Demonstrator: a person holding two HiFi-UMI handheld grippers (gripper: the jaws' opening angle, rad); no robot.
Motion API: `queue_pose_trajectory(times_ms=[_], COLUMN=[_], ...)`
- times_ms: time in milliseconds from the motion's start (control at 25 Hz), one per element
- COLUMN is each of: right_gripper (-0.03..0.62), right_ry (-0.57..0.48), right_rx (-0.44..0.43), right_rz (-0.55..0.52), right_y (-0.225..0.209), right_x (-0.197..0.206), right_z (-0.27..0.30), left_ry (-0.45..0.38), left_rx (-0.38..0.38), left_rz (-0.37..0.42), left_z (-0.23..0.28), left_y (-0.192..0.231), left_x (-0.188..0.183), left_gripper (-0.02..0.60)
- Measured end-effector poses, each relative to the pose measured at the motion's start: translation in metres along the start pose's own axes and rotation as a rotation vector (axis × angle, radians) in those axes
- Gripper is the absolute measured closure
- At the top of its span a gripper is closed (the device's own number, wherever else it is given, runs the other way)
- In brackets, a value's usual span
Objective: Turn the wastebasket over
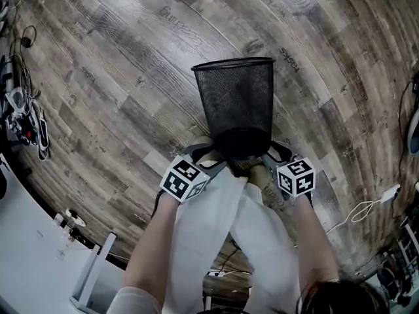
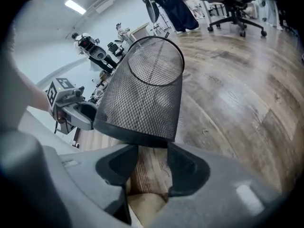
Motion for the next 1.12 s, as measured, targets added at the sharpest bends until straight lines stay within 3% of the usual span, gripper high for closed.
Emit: queue_pose_trajectory(times_ms=[360,560,720,920,1120], right_gripper=[0.408,0.408,0.405,0.396,0.388], right_ry=[0.049,-0.1,-0.151,-0.162,-0.027], right_rx=[-0.026,0.014,-0.019,-0.065,-0.086], right_rz=[-0.052,-0.071,-0.207,-0.384,-0.578], right_y=[0.011,0.009,0.02,0.037,0.046], right_x=[-0.013,-0.077,-0.148,-0.229,-0.271], right_z=[-0.029,-0.06,-0.06,-0.045,-0.023], left_ry=[-0.069,-0.174,-0.242,-0.284,-0.353], left_rx=[0.007,-0.058,-0.091,-0.113,-0.134], left_rz=[-0.103,-0.187,-0.264,-0.296,-0.367], left_z=[-0.022,-0.044,-0.055,-0.071,-0.084], left_y=[0.006,0.023,0.035,0.048,0.071], left_x=[-0.025,-0.062,-0.085,-0.1,-0.121], left_gripper=[0.353,0.353,0.353,0.353,0.353])
Point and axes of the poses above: the fingertips, and each gripper's own axes: z forward along the fingers, y to its left, x out of its underside, the point moved 5 cm from there along -z, backward along the fingers, and after that the axes turned 13 degrees about -x, right-handed, at the moved point
